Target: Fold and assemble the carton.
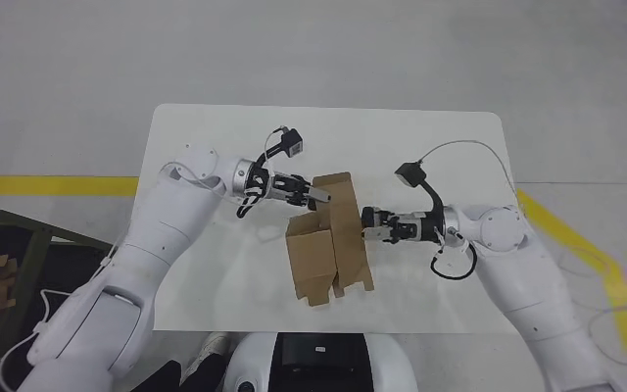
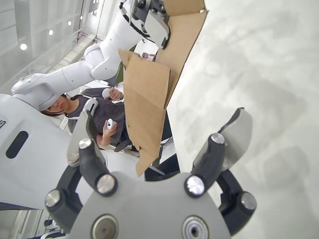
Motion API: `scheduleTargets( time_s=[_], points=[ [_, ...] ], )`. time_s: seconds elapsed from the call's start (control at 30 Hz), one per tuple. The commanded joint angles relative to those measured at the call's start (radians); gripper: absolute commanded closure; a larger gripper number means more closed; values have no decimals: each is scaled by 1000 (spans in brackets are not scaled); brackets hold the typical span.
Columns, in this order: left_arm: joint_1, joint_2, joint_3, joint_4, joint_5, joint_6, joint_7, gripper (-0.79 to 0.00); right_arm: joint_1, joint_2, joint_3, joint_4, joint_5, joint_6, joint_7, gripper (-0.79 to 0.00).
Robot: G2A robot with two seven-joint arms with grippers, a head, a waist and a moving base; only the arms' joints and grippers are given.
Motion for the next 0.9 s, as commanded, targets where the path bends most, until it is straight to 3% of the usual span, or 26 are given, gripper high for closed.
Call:
scheduleTargets(
  time_s=[0.0,0.03,0.07,0.1,0.2,0.47,0.73,0.77,0.8,0.83,0.87],
  points=[
    [-4,-4,9,5,-10,-1,1,0,7,-2,-13,4,10,-2,4,-785],
    [-7,-6,14,9,-15,-3,3,0,10,-3,-20,7,12,-4,3,-785],
    [-9,-8,19,11,-18,-4,4,0,13,-4,-26,11,16,-5,1,-736],
    [-12,-10,24,14,-22,-4,4,0,15,-4,-30,15,18,-8,-1,-385],
    [-17,-14,36,21,-26,-5,5,0,21,-5,-41,26,25,-12,-5,-268],
    [-27,-17,54,33,-39,-7,7,0,33,-2,-71,30,38,-11,-4,0],
    [-28,-18,65,34,-48,-7,7,0,42,3,-91,40,58,-19,-13,0],
    [-28,-18,67,32,-48,-7,7,-65,43,4,-93,44,64,-18,-12,0],
    [-28,-18,69,31,-48,-6,6,-225,44,5,-94,49,73,-17,-11,0],
    [-29,-17,70,31,-48,-6,6,-785,44,6,-92,58,83,-16,-10,0],
    [-30,-17,69,35,-51,-8,8,-785,45,6,-91,63,96,-16,-9,0]
  ],
)
